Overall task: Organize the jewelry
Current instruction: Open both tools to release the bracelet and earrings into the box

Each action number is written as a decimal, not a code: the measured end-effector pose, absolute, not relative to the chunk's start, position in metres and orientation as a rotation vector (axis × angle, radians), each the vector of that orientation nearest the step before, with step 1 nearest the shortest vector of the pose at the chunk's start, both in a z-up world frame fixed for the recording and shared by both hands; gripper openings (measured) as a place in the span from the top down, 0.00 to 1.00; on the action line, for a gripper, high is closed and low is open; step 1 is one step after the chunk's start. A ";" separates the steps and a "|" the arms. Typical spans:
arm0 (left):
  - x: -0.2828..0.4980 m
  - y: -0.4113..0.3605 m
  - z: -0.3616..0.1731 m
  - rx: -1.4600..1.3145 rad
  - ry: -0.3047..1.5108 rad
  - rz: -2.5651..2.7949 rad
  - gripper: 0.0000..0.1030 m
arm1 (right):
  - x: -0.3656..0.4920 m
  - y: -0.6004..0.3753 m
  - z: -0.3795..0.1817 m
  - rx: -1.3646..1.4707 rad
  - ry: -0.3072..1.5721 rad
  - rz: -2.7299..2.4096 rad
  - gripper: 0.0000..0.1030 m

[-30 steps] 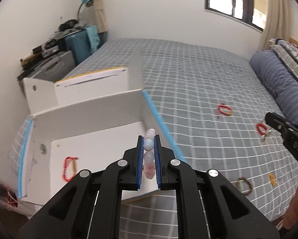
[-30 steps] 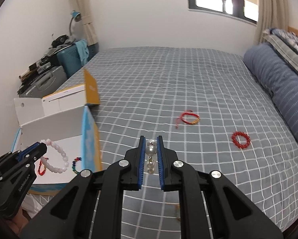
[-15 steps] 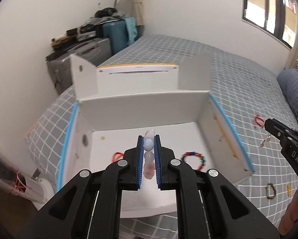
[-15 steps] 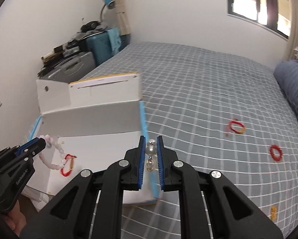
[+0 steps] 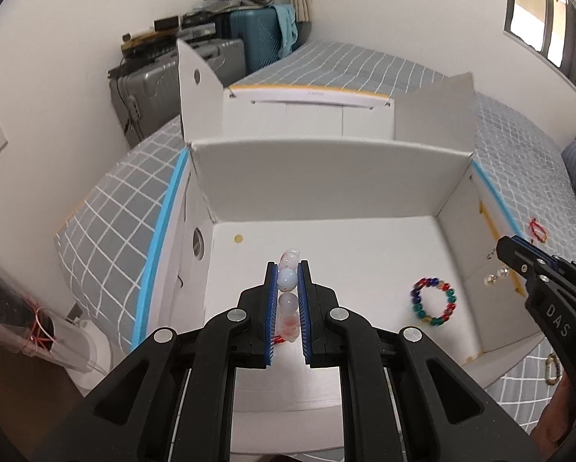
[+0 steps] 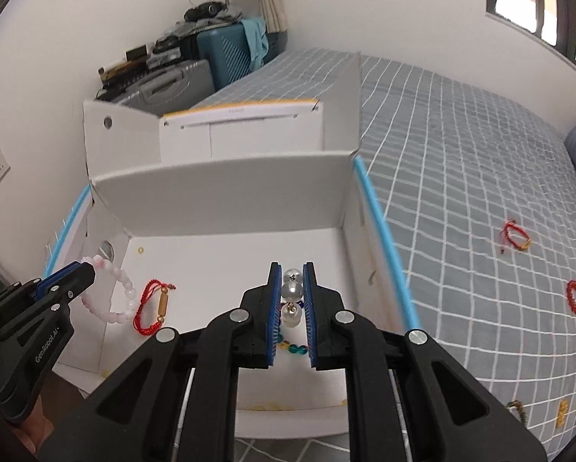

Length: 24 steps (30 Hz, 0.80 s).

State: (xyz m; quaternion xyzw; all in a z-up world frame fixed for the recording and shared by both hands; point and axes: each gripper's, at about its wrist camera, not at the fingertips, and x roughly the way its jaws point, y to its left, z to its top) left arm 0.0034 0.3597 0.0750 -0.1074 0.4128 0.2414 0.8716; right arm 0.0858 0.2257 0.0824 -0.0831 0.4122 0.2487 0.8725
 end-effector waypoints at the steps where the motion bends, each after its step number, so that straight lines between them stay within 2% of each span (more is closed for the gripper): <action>1: 0.004 0.362 0.071 -0.227 0.871 0.505 0.90 | 0.087 0.228 0.077 -0.181 0.869 0.518 0.90; 8: 0.008 0.374 0.045 -0.249 0.919 0.503 0.90 | 0.091 0.241 0.052 -0.207 0.919 0.516 0.90; 24: 0.006 0.374 0.042 -0.243 0.925 0.500 0.89 | 0.092 0.250 0.034 -0.230 0.966 0.508 0.89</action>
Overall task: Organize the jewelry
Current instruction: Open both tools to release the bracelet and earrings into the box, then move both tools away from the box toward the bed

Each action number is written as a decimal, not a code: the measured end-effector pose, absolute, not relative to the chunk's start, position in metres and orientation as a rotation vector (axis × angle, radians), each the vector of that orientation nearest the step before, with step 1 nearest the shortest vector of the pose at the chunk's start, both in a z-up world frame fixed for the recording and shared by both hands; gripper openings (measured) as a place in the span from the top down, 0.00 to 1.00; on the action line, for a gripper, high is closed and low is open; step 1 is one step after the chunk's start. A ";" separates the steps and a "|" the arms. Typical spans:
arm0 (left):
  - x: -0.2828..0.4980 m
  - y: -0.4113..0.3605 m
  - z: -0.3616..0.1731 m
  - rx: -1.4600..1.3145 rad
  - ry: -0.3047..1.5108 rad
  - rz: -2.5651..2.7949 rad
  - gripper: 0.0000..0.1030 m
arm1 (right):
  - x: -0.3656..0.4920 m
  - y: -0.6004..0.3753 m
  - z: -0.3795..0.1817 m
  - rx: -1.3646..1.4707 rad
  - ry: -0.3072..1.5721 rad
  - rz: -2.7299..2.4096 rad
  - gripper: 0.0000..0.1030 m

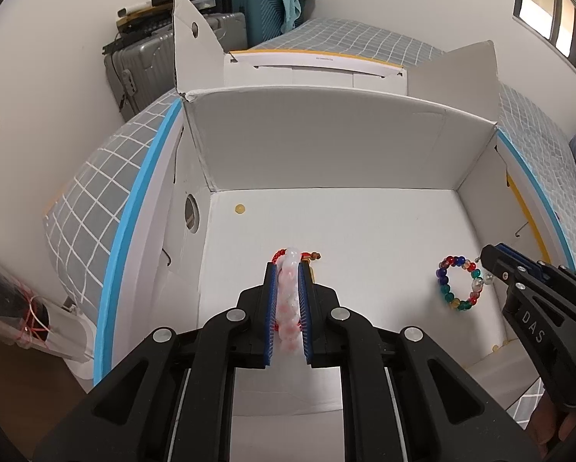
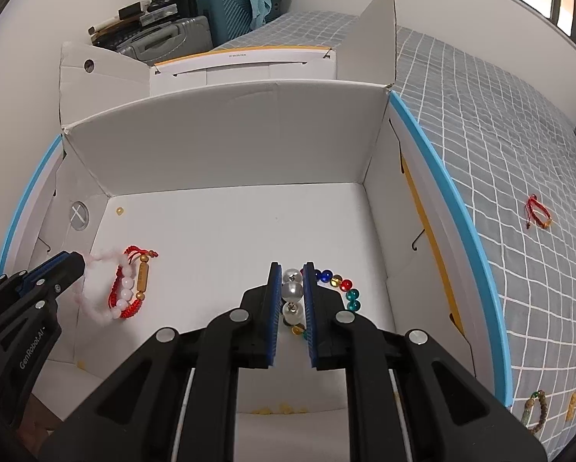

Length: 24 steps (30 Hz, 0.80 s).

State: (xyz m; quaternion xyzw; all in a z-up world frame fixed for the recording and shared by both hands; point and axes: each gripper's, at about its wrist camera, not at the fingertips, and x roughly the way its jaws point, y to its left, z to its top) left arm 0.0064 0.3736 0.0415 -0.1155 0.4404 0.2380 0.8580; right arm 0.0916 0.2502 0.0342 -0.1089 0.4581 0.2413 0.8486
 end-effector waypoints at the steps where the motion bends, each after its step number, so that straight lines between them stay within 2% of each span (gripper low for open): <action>1: 0.006 0.373 0.042 -0.242 0.922 0.499 0.88 | 0.091 0.250 0.034 -0.233 0.964 0.509 0.89; 5: 0.005 0.370 0.044 -0.242 0.920 0.496 0.87 | 0.089 0.247 0.037 -0.233 0.957 0.506 0.88; 7: 0.003 0.369 0.047 -0.238 0.914 0.498 0.80 | 0.087 0.246 0.039 -0.225 0.951 0.510 0.78; 9: 0.001 0.367 0.050 -0.230 0.907 0.506 0.72 | 0.086 0.242 0.044 -0.213 0.931 0.511 0.56; 10: 0.000 0.366 0.052 -0.226 0.904 0.509 0.65 | 0.084 0.240 0.047 -0.206 0.921 0.512 0.53; 12: -0.003 0.363 0.057 -0.218 0.888 0.514 0.53 | 0.083 0.238 0.053 -0.192 0.910 0.519 0.42; 16: -0.009 0.358 0.066 -0.203 0.857 0.515 0.39 | 0.078 0.229 0.067 -0.177 0.863 0.517 0.30; 18: -0.011 0.355 0.069 -0.198 0.845 0.512 0.32 | 0.076 0.226 0.071 -0.171 0.853 0.512 0.20; 24: -0.016 0.348 0.080 -0.190 0.818 0.518 0.21 | 0.073 0.216 0.082 -0.159 0.831 0.494 0.12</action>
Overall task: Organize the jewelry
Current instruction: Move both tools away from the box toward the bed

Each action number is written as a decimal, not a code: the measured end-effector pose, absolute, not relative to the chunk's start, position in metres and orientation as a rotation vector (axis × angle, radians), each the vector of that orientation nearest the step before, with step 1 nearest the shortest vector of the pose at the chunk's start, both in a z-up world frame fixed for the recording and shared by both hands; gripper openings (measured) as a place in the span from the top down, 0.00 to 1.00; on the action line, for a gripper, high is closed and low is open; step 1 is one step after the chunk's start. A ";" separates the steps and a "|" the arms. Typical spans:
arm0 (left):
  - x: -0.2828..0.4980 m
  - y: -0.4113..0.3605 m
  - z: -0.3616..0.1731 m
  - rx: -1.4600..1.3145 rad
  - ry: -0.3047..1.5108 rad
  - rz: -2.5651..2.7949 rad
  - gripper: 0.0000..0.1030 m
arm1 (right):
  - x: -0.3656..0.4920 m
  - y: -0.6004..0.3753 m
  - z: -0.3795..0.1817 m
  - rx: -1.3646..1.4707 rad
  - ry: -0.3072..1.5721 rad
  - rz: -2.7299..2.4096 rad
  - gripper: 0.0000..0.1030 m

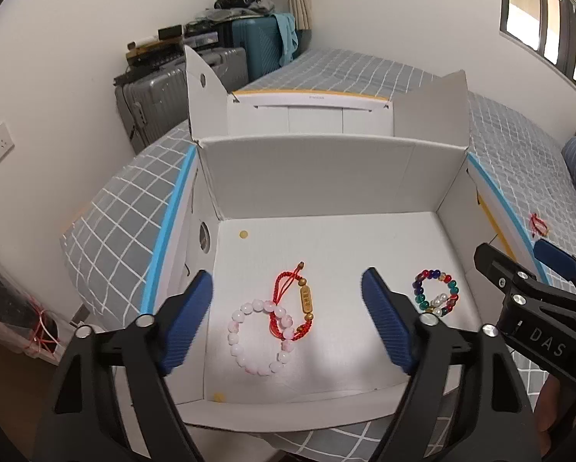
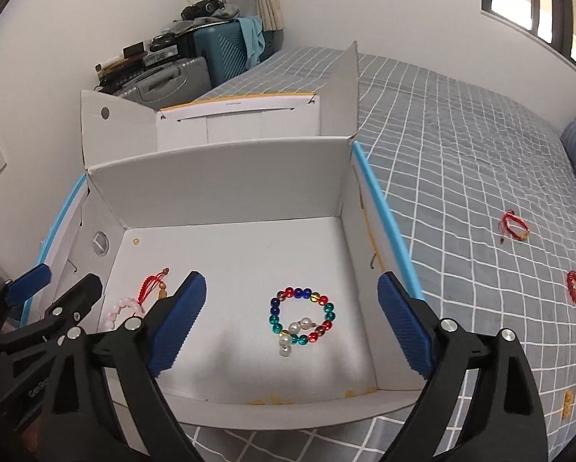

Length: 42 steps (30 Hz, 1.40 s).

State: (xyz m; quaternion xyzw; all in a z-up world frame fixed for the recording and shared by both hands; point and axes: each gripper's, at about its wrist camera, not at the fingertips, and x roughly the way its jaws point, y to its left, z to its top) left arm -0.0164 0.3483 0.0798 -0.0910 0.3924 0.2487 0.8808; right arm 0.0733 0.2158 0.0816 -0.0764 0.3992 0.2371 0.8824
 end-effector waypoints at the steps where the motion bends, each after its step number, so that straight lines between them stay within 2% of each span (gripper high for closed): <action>1: -0.018 0.347 0.081 -0.191 0.812 0.517 0.19 | 0.073 0.213 0.083 -0.156 0.826 0.494 0.11; 4: -0.020 0.342 0.086 -0.189 0.795 0.513 0.12 | 0.072 0.205 0.088 -0.144 0.816 0.481 0.08; 10: -0.020 0.328 0.095 -0.170 0.771 0.507 0.06 | 0.070 0.188 0.098 -0.128 0.798 0.448 0.07; 22: -0.006 0.279 0.097 -0.155 0.768 0.416 0.05 | 0.068 0.103 0.114 -0.079 0.770 0.331 0.07; 34: 0.024 0.159 0.096 -0.107 0.734 0.201 0.06 | 0.065 -0.041 0.110 -0.012 0.775 0.127 0.07; 42: 0.052 0.087 0.072 -0.090 0.780 0.077 0.06 | 0.066 -0.131 0.084 0.013 0.818 -0.013 0.07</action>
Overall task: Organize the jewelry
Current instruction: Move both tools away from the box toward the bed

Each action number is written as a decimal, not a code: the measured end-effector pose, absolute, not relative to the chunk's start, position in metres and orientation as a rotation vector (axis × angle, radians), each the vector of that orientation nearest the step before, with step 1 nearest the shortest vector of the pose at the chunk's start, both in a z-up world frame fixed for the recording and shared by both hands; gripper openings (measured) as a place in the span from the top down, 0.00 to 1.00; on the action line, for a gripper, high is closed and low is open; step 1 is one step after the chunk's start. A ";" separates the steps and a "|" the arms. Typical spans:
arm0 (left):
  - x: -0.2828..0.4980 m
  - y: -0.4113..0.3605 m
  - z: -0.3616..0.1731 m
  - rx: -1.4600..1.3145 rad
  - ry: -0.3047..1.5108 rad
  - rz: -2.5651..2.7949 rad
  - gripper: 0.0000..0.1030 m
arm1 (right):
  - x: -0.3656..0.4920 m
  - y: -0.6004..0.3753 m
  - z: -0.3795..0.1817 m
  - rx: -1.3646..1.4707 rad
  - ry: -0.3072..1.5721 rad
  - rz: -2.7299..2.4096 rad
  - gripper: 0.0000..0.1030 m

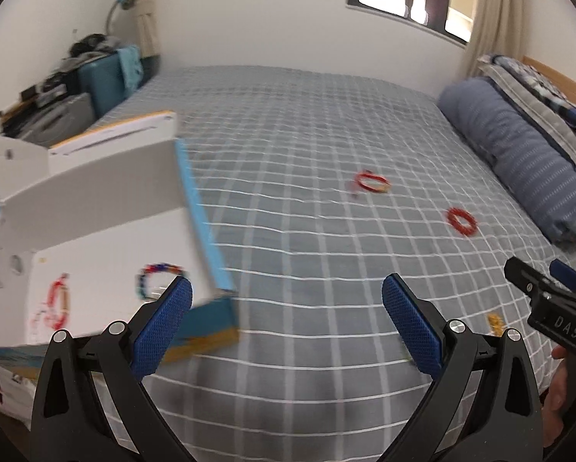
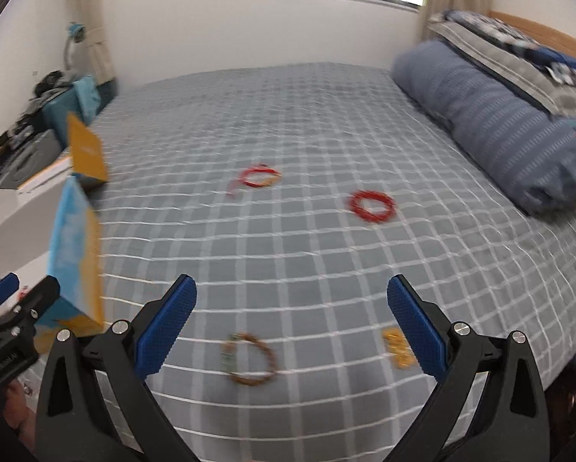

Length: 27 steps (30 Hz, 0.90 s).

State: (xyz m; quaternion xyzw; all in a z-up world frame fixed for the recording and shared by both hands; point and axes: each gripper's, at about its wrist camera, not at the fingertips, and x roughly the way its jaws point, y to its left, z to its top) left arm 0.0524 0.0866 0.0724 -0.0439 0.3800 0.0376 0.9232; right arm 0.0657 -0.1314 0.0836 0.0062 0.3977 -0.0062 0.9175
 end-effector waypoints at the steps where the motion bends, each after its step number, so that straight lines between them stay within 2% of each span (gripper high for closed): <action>1: 0.056 0.077 0.068 -0.080 0.789 0.063 0.06 | 0.065 -0.141 0.078 0.012 0.823 -0.029 0.07; 12: 0.086 0.005 0.006 0.034 0.880 -0.033 0.06 | 0.066 -0.211 0.006 0.046 0.907 -0.084 0.07; 23: 0.087 -0.013 -0.042 0.071 0.900 -0.063 0.06 | 0.065 -0.227 -0.035 0.053 0.928 -0.079 0.07; 25: 0.089 -0.015 -0.045 0.068 0.896 -0.073 0.06 | 0.064 -0.227 -0.040 0.045 0.931 -0.070 0.11; 27: 0.090 -0.015 -0.050 0.067 0.894 -0.070 0.06 | 0.064 -0.227 -0.047 0.034 0.948 -0.067 0.19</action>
